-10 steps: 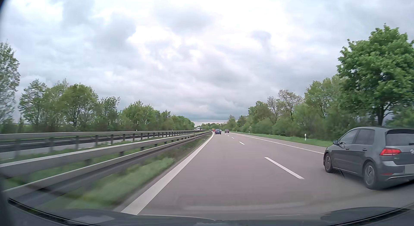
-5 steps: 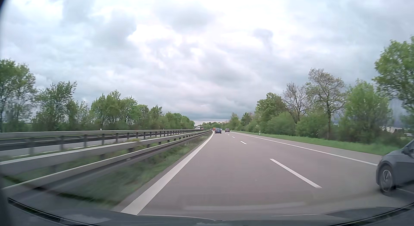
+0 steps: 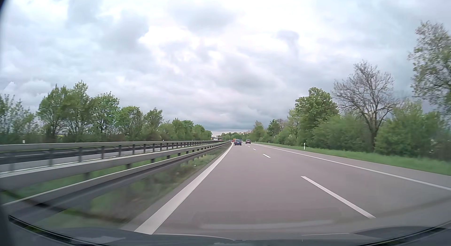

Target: Follow the waypoints while adhering to traffic rules and regulations

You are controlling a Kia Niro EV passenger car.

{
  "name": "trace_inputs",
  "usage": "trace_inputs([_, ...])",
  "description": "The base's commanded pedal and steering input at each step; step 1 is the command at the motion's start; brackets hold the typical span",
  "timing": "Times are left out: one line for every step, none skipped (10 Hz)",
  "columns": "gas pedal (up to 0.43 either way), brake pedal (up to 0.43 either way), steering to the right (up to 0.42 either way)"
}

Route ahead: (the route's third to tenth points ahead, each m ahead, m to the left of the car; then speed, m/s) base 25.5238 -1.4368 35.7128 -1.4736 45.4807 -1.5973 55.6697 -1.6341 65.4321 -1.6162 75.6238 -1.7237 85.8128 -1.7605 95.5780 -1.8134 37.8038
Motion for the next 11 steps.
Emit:
trace_inputs([0.087,0.012,-0.001])
trace_inputs([0.087,0.012,-0.001])
trace_inputs([0.098,0.012,-0.001])
trace_inputs([0.118,0.012,-0.001])
trace_inputs([0.138,0.012,-0.001])
trace_inputs([0.138,0.012,-0.001])
trace_inputs([0.169,0.012,-0.001])
trace_inputs([0.197,0.012,-0.001])
trace_inputs([0.197,0.012,-0.001])
trace_inputs([0.228,0.012,-0.001])
trace_inputs([0.228,0.012,-0.001])
